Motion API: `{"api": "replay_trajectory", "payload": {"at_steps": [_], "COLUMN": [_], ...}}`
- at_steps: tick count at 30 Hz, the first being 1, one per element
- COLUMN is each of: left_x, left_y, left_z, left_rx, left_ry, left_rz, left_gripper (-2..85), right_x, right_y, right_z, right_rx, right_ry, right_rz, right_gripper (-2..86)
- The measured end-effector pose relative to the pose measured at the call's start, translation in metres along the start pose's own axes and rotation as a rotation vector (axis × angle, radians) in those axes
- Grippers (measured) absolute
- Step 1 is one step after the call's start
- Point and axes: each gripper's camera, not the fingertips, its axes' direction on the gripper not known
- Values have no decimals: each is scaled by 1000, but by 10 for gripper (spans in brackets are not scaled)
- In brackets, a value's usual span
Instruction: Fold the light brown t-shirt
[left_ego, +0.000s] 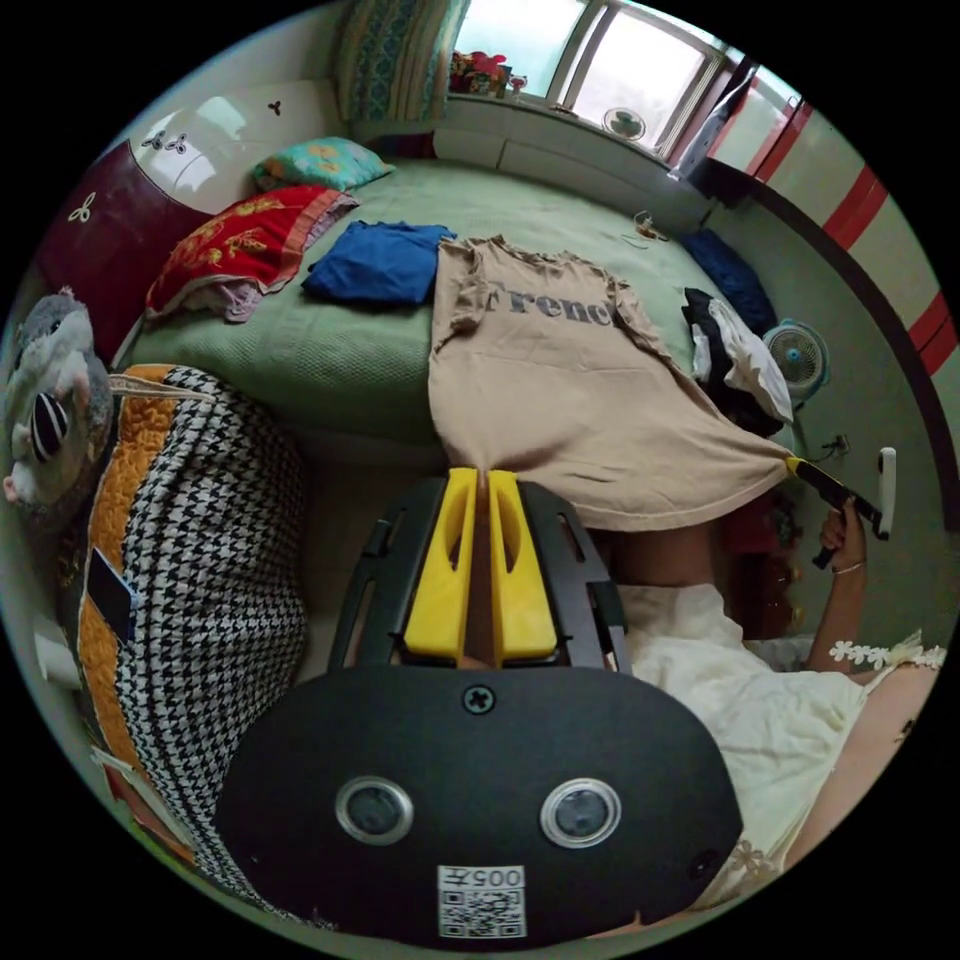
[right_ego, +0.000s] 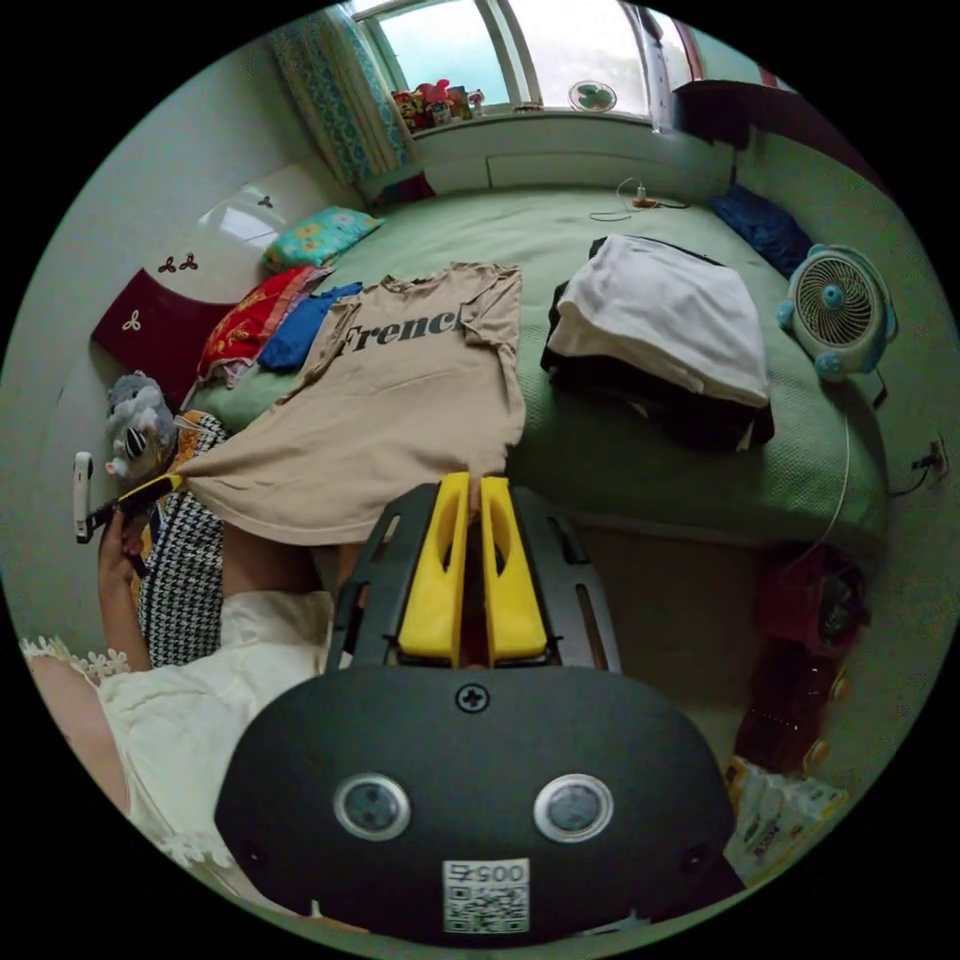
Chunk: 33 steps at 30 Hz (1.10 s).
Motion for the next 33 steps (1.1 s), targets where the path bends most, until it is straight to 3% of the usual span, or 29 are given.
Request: {"api": "replay_trajectory", "payload": {"at_steps": [5,12,16,21,24,27,33], "left_x": [-9,-31,-57,-84,-98,-113,-128], "left_y": [-65,-225,-335,-426,-449,-459,-440], "left_z": [0,36,97,194,246,275,248], "left_rx": [42,63,6,-39,-58,-92,21], "left_ry": [-23,-1,25,-81,-159,-237,-52], "left_rz": [27,51,6,-97,-142,-132,-64], "left_gripper": [16,17,21,36,60,118,160], "right_x": [0,-7,6,34,45,53,58], "right_y": [-64,-207,-319,-424,-455,-466,-443], "right_z": [2,39,107,222,291,329,324], "right_rx": [79,146,103,36,4,52,113], "right_ry": [28,124,159,112,133,283,151], "right_rz": [-43,-115,-70,73,139,207,128], "right_gripper": [-14,-14,-14,-12,-2,22,81]}}
